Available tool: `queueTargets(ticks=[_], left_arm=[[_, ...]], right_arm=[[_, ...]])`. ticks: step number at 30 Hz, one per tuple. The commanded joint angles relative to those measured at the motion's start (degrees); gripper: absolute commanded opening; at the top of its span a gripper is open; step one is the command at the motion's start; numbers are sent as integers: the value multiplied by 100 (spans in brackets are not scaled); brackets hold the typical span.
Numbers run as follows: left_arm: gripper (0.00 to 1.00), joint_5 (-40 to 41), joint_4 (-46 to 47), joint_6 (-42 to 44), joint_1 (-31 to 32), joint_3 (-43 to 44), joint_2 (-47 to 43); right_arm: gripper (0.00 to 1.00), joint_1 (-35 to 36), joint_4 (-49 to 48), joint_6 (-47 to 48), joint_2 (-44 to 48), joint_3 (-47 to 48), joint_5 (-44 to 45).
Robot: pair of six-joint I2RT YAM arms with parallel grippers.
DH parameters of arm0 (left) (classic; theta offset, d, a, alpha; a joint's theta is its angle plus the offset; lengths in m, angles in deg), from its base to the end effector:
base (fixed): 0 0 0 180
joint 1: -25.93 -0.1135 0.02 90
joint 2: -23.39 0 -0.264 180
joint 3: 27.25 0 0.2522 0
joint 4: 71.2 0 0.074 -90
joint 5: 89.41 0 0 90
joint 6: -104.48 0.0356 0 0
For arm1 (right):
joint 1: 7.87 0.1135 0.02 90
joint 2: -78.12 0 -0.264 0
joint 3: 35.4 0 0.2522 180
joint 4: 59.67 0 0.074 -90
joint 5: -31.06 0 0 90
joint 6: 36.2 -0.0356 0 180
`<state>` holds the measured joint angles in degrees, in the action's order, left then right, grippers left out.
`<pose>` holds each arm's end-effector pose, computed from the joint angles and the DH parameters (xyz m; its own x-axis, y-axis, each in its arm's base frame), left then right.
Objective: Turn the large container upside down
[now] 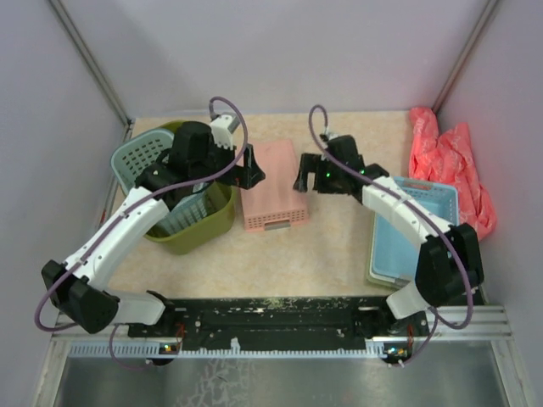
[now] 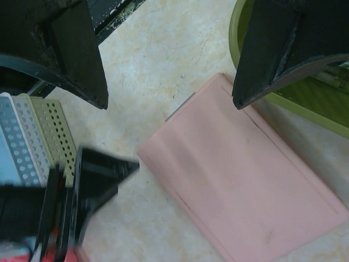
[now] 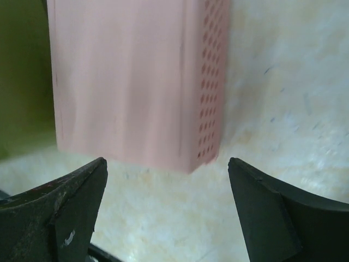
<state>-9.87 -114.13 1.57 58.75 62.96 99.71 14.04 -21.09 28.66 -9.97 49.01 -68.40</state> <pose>0.2467 -0.1668 0.3776 -0.5465 0.0910 -0.8325 0.5584 0.7804 -0.2812 0.3166 0.1337 0.2878 -0.7691 0.1423 -0.6230 -0.1703 0.8940 0.4145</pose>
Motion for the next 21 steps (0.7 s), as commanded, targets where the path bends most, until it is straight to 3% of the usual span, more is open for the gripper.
queueTargets(ticks=[1, 6, 10, 16, 21], left_arm=[[99, 204, -154, -292, -288, 473, -82], [99, 217, -149, -513, -422, 456, -173], [99, 285, 32, -500, -419, 304, -340], [100, 296, 341, -524, -425, 20, -659], [99, 232, 373, -520, -420, -25, -725]], right_arm=[[92, 754, -243, 184, 658, -1031, 610], [92, 1260, -830, 115, 965, -1693, 956], [92, 1263, -1221, 64, 376, -1471, 968], [92, 1270, -2076, -561, -1193, -170, 1260], [92, 1254, -1616, -894, -2820, 2090, 832]])
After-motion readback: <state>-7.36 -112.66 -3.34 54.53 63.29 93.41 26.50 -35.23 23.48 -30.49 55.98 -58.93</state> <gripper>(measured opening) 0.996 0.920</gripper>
